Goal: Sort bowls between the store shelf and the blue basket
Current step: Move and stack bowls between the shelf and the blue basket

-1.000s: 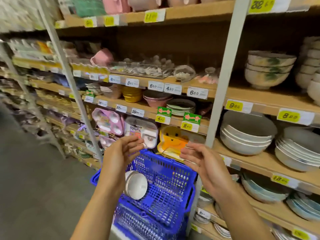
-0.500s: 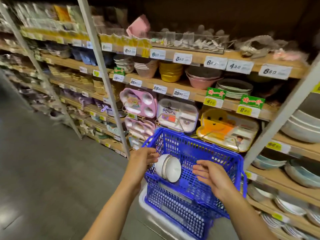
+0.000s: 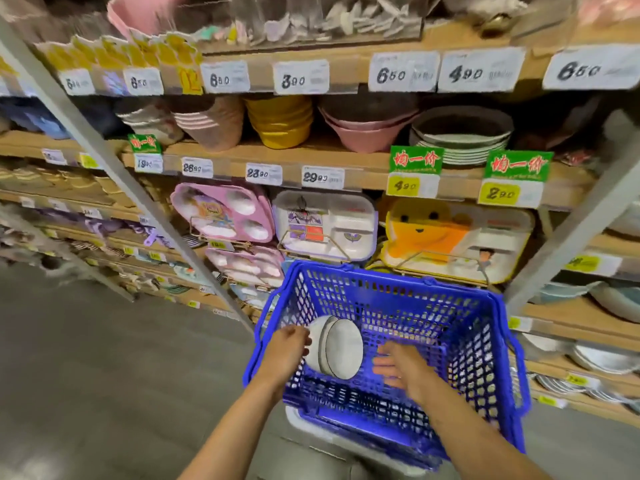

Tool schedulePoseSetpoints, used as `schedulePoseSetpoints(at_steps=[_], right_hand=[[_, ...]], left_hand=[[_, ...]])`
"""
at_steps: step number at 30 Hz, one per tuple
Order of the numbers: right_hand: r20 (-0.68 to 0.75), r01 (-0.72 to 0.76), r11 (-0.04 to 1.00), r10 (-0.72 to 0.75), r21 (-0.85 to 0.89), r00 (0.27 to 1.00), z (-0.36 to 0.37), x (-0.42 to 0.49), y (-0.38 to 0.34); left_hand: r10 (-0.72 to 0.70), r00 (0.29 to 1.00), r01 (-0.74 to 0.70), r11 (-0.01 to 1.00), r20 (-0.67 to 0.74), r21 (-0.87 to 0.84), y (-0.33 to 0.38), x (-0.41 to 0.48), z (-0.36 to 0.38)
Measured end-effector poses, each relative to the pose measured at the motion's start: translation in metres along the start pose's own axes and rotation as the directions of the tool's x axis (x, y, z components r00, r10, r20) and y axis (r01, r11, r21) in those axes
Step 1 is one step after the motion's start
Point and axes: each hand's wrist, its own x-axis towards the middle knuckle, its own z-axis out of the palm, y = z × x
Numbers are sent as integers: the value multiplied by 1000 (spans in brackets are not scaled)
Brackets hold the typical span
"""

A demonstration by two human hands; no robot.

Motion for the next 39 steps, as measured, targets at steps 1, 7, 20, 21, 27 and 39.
schedulePoseSetpoints(at_steps=[1, 7, 20, 21, 27, 39], right_hand=[[0, -42, 999, 42, 7, 999, 2, 11, 0], [-83, -224, 975, 224, 13, 971, 14, 66, 12], [-262, -295, 955, 276, -35, 925, 59, 172, 56], [-254, -294, 955, 276, -38, 927, 60, 177, 58], [-184, -311, 950, 306, -2, 934, 69, 209, 79], [-265, -283, 959, 267, -25, 926, 47, 187, 70]], left_hand=[[-2, 1000, 2, 999, 3, 40, 1, 14, 6], [-24, 995, -9, 941, 94, 338, -15, 81, 50], [69, 984, -121, 937, 165, 326, -84, 152, 115], [79, 989, -110, 959, 128, 259, -89, 154, 119], [-81, 996, 69, 941, 25, 331, -106, 181, 137], [-50, 987, -26, 890, 156, 454, -97, 178, 120]])
